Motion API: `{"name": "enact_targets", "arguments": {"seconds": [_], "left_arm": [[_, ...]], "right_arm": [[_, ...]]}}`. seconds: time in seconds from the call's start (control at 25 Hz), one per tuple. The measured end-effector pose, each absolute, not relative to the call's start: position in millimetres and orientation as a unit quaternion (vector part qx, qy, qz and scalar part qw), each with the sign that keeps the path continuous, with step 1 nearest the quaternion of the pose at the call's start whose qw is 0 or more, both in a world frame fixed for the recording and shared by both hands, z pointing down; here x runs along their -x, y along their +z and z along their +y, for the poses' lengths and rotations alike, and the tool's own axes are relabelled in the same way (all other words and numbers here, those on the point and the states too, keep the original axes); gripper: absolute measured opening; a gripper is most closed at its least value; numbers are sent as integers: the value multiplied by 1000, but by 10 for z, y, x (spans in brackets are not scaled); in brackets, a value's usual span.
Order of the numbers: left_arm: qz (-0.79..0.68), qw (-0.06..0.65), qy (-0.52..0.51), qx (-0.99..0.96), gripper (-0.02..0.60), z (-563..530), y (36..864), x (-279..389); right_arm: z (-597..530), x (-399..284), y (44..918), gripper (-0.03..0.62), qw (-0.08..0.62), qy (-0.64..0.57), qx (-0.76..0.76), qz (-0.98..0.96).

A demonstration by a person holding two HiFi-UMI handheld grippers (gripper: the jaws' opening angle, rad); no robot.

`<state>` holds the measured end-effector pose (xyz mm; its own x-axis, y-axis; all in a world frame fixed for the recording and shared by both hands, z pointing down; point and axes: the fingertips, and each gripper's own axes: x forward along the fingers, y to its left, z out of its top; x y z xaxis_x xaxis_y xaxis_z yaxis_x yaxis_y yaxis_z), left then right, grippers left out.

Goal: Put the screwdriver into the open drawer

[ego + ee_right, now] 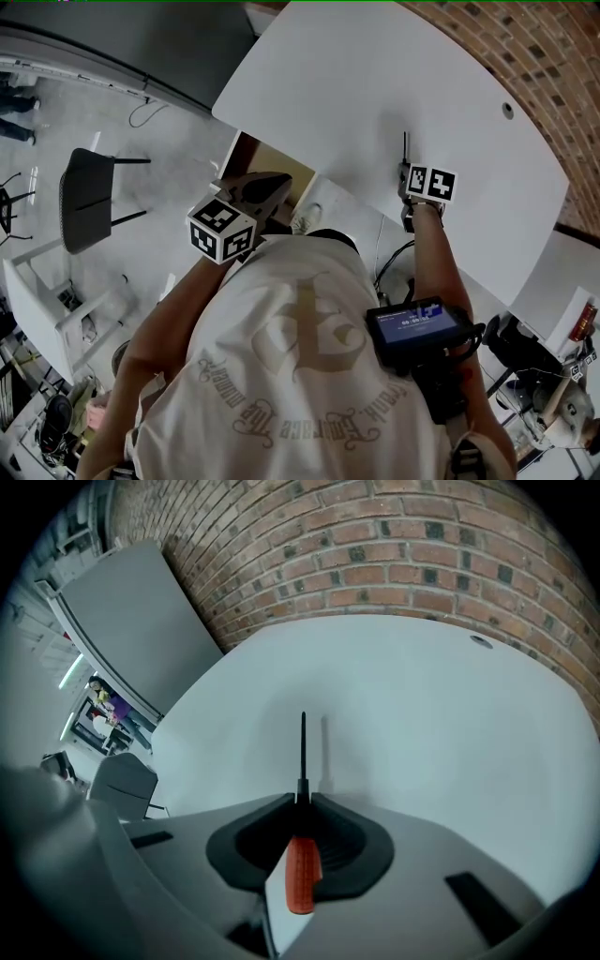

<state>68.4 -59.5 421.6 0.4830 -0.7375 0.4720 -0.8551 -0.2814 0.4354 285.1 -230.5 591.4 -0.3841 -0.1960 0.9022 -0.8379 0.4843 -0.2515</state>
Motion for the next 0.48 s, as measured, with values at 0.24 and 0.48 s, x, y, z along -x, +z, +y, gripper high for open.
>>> {"name": "enact_targets", "arguments": {"seconds": [0.24, 0.48], "left_arm": [[-502, 330, 89, -794, 20, -586, 4235, -669], [-501, 329, 89, -795, 20, -566, 4217, -708]], "right_arm": [[-2282, -2813, 5868, 66, 417, 374, -342, -754], [-2247, -2766, 5757, 66, 403, 363, -331, -772]]}}
